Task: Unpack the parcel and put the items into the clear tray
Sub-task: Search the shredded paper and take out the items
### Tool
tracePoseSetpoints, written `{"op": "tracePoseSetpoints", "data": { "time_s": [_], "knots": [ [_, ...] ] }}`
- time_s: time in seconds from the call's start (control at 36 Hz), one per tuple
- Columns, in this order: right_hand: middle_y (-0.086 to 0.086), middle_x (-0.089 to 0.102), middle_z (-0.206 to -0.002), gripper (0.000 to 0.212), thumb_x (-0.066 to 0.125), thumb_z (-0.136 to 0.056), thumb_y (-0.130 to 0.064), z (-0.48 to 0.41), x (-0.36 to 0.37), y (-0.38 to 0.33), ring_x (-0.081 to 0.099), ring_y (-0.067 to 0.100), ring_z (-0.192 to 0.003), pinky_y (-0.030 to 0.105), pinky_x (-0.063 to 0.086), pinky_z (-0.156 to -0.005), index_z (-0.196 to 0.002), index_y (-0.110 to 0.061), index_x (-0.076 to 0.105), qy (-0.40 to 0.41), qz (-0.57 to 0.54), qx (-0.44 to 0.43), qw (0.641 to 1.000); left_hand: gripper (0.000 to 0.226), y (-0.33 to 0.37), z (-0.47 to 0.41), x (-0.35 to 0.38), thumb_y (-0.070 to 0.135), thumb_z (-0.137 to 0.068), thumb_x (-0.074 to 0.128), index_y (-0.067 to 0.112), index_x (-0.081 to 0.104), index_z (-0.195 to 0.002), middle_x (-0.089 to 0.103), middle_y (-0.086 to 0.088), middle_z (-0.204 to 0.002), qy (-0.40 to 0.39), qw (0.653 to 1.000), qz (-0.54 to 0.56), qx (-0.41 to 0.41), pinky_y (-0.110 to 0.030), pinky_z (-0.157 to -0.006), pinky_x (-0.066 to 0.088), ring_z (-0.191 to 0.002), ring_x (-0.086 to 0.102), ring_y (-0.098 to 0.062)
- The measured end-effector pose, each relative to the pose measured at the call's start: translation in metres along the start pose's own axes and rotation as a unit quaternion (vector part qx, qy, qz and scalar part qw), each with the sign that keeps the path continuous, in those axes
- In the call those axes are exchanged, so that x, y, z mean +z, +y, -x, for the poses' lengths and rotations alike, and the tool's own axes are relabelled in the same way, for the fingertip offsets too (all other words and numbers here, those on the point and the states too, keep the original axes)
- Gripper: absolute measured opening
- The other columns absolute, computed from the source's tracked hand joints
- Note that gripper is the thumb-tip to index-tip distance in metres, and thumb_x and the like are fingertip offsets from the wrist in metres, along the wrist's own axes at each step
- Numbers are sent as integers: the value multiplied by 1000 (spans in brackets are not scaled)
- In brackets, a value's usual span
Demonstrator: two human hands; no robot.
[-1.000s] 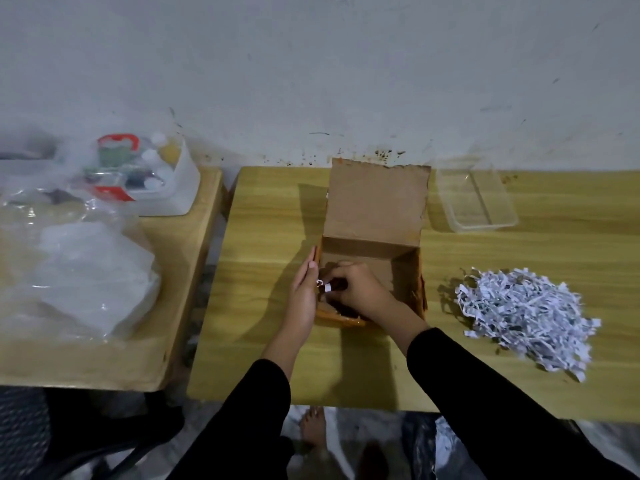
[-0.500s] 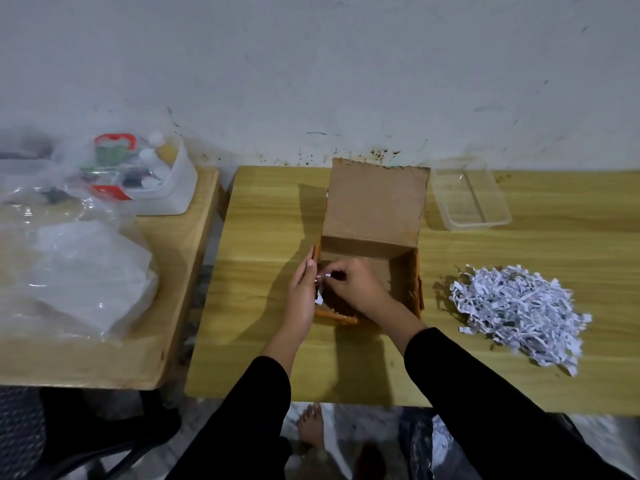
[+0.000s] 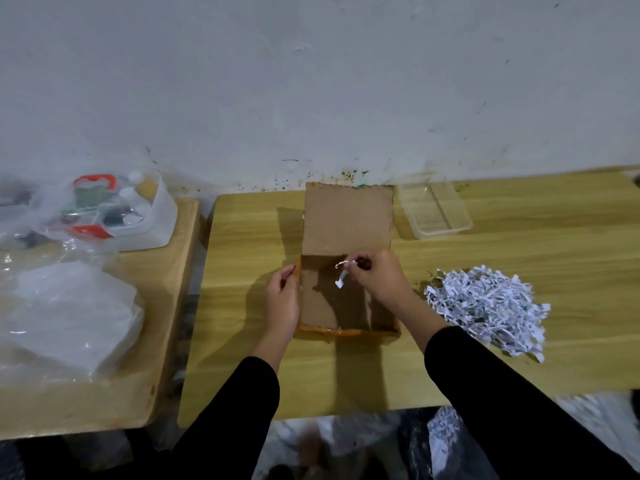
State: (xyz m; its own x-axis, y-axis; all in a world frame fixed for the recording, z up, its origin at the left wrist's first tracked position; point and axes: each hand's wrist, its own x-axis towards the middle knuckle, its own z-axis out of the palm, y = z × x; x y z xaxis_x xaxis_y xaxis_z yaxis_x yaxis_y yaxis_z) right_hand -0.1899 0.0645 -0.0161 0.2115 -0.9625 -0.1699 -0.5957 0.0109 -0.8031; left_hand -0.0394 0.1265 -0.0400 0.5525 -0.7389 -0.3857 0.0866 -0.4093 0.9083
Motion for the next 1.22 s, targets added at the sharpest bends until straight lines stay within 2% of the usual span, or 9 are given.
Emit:
{"op": "tracePoseSetpoints", "data": {
  "time_s": [0.17,0.25,0.33,0.47,0.58,0.72,0.86,1.11,1.22],
  "knots": [
    [5,64,-70,13,59,-82,-1,9,-60,19,62,21,-70,13,44,-62,-88,-3,71,78,-3,-21,997,25,30,11,30,-10,-84,48,5,58,-101,47,-11,-116,114,968,-109,198,-20,-85,40,-101,55,-13],
    [12,69,-85,17,58,-86,-6,15,-96,44,64,23,-81,33,52,-74,-98,-4,70,105,-3,-3,995,26,45,31,68,-9,-86,46,13,59,-94,48,2,-99,26,951,-102,292,-7,-69,40,-77,51,5],
    [10,67,-110,23,57,-89,-16,24,-132,79,61,20,-102,33,50,-85,-109,-10,67,115,21,8,993,24,51,55,119,-1,-89,49,19,61,-93,53,14,-95,-98,930,-92,343,-8,-78,43,-90,55,-4],
    [10,65,-114,45,69,-76,-35,55,-177,140,58,21,-108,25,40,-91,-114,-13,64,87,42,4,995,44,14,85,200,36,-89,45,11,59,-122,57,-7,-129,-364,808,-253,387,-22,-107,31,-124,47,-16],
    [9,60,-126,47,73,-76,-31,69,-191,181,55,19,-117,36,43,-102,-119,-14,63,18,50,39,998,61,-23,78,226,56,-91,36,29,29,-145,22,6,-156,-377,704,-451,397,-38,-118,14,-144,15,-15],
    [13,71,-103,22,70,-80,-16,61,-204,206,63,15,-85,4,44,-68,-99,-5,72,91,1,96,991,44,-14,63,233,43,-97,39,33,37,-140,33,11,-150,-413,744,-391,350,-26,-109,25,-136,31,-10],
    [14,73,-84,18,71,-80,-19,55,-220,216,61,11,-65,3,43,-52,-92,-6,74,146,0,120,982,35,-4,45,236,36,-97,45,31,52,-130,53,5,-137,-370,769,-409,323,-36,-100,45,-125,50,-15],
    [8,63,-111,24,60,-88,-20,57,-224,201,59,20,-98,23,46,-77,-108,-9,67,194,16,54,979,33,19,65,229,9,-96,43,4,55,-127,56,-11,-131,-179,837,-343,387,-29,-105,32,-124,48,-25],
    [3,56,-121,32,58,-89,-28,55,-195,188,51,15,-110,30,44,-96,-118,-17,61,14,52,-37,998,45,2,88,225,32,-99,36,20,35,-142,33,2,-150,-324,750,-399,417,-35,-118,21,-141,25,-12]
  ]
}}
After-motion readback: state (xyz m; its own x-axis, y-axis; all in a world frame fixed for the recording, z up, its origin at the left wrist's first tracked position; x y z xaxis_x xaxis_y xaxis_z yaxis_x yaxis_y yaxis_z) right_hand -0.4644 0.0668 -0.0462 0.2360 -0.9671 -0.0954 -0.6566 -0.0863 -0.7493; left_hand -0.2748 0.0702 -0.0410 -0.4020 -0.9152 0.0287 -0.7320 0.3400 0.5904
